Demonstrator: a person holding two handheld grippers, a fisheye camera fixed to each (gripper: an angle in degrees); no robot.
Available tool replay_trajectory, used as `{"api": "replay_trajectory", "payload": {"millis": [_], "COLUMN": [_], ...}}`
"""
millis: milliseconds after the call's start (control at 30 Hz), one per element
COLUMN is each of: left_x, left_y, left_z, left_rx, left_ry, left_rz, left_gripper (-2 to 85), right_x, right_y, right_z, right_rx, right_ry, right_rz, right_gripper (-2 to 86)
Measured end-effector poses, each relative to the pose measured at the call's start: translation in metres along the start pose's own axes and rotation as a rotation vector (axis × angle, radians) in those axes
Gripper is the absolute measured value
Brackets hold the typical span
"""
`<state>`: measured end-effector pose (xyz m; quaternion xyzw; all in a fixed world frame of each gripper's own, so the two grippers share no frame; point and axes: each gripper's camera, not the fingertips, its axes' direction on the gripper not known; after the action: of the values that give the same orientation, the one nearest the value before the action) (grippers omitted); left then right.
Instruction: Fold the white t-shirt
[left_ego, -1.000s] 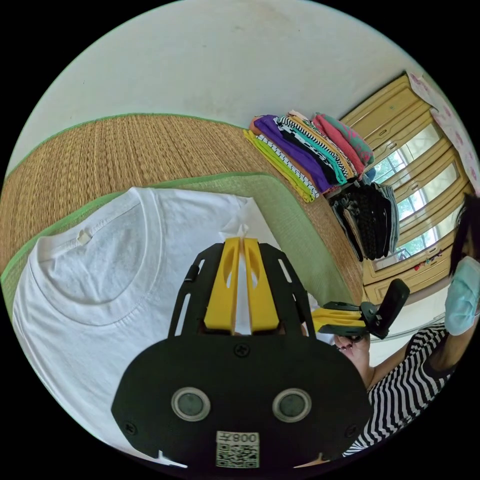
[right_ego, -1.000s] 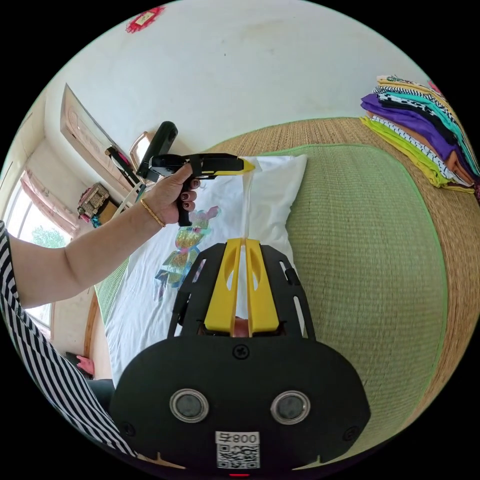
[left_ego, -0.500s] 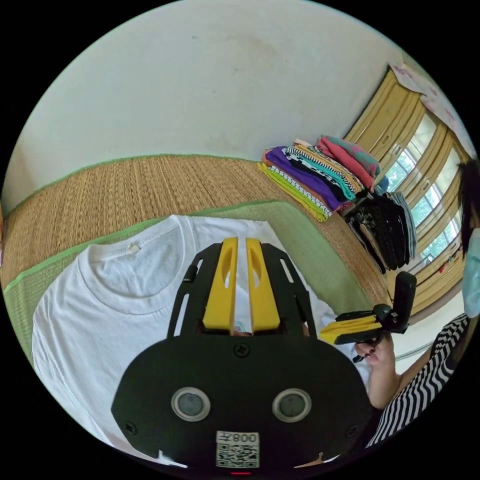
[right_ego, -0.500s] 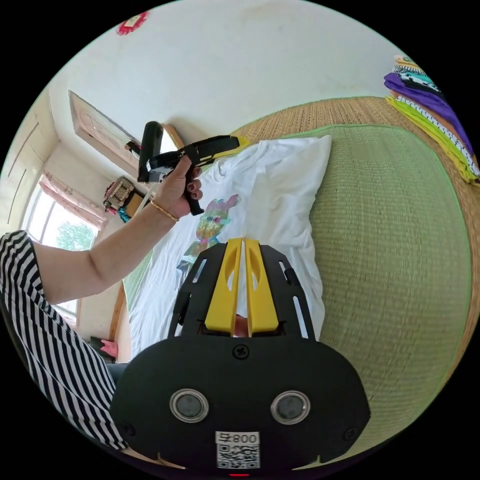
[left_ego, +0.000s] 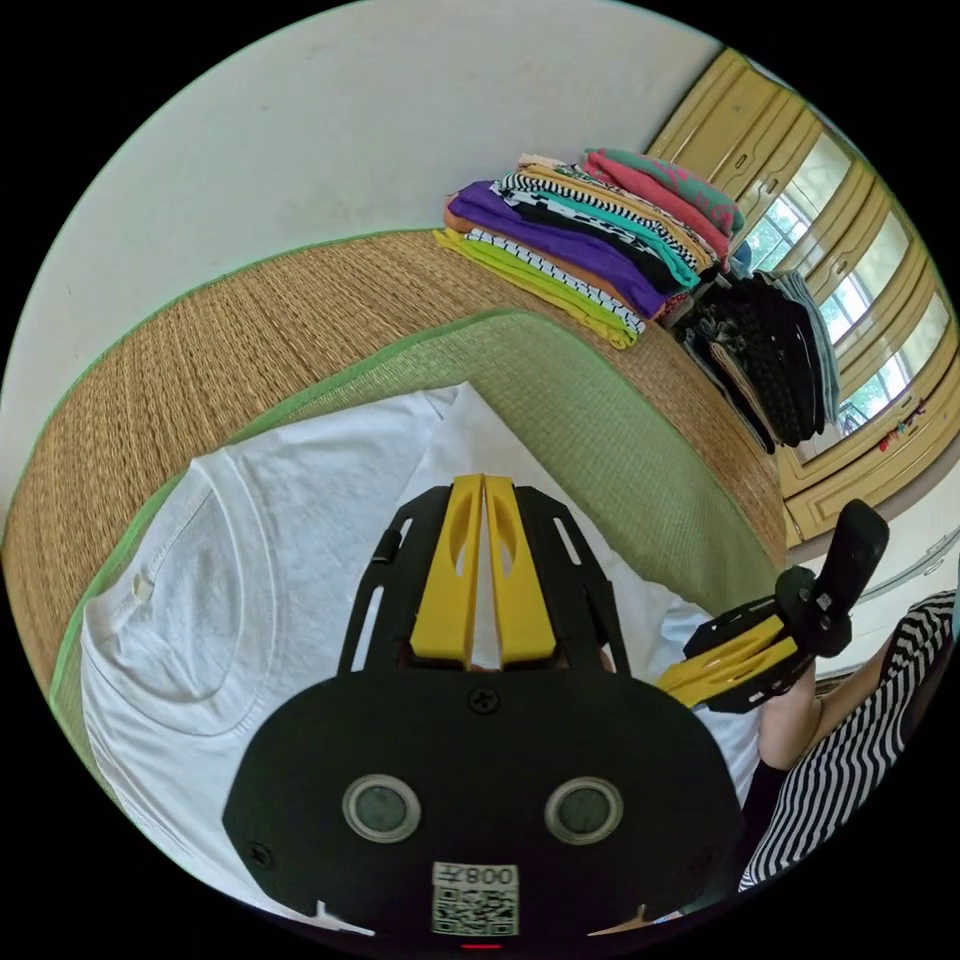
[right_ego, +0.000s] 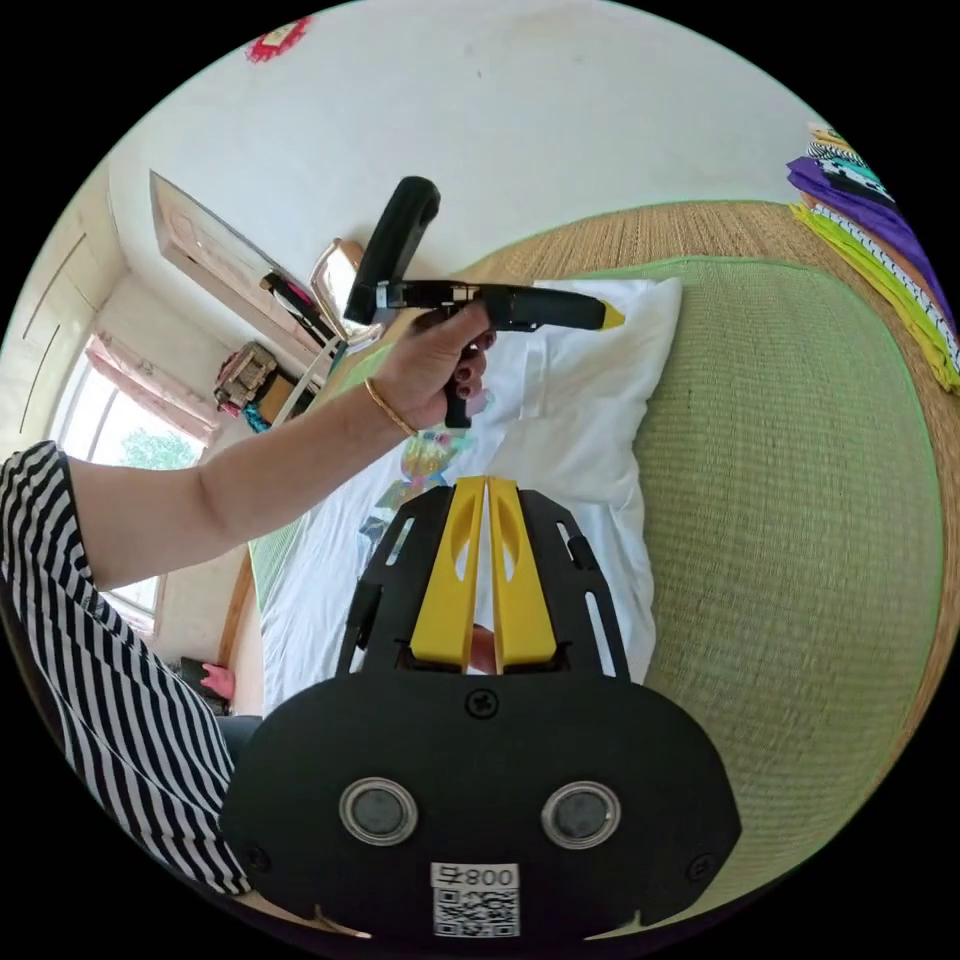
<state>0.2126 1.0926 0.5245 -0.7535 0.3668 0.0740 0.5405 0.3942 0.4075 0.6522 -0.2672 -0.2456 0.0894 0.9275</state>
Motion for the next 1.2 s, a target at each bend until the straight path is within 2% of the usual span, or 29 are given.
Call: {"api": "replay_trajectory", "payload": {"millis": [133, 267, 333, 500, 600, 700, 867, 1200], "left_x": [0.008, 0.017, 0.02, 0.029, 0.034, 0.037, 0.039, 0.061], "left_y": [0.003, 0.003, 0.004, 0.007, 0.007, 0.007, 0.01, 0.066], "left_z": [-0.007, -0.005, -0.007, -0.012, -0.009, -0.001, -0.009, -0.059], "left_rx": [0.014, 0.002, 0.012, 0.019, 0.007, -0.035, -0.024, 0.053], "left_ry": [0.003, -0.008, 0.015, 0.036, 0.028, -0.036, -0.108, -0.081], "left_rz": [0.032, 0.046, 0.05, 0.083, 0.098, 0.105, 0.114, 0.148], "left_gripper": [0.1, 0.2, 0.2, 0.3, 0.3, 0.3, 0.2, 0.2], "right_x": [-0.001, -0.005, -0.005, -0.003, 0.006, 0.015, 0.016, 0.01], "right_y": [-0.001, -0.005, -0.007, -0.002, -0.001, -0.006, -0.002, 0.006], "right_z": [-0.014, -0.009, -0.001, -0.032, -0.033, -0.013, -0.021, -0.026], "right_rx": [0.065, 0.013, -0.043, 0.164, 0.165, 0.015, 0.05, 0.056], "right_ry": [-0.031, -0.239, -0.211, 0.062, 0.176, 0.212, 0.213, 0.191], "right_rz": [-0.017, -0.111, -0.102, 0.007, 0.093, 0.147, 0.192, 0.2], "right_gripper": [0.2, 0.2, 0.1, 0.1, 0.1, 0.1, 0.0, 0.0]}}
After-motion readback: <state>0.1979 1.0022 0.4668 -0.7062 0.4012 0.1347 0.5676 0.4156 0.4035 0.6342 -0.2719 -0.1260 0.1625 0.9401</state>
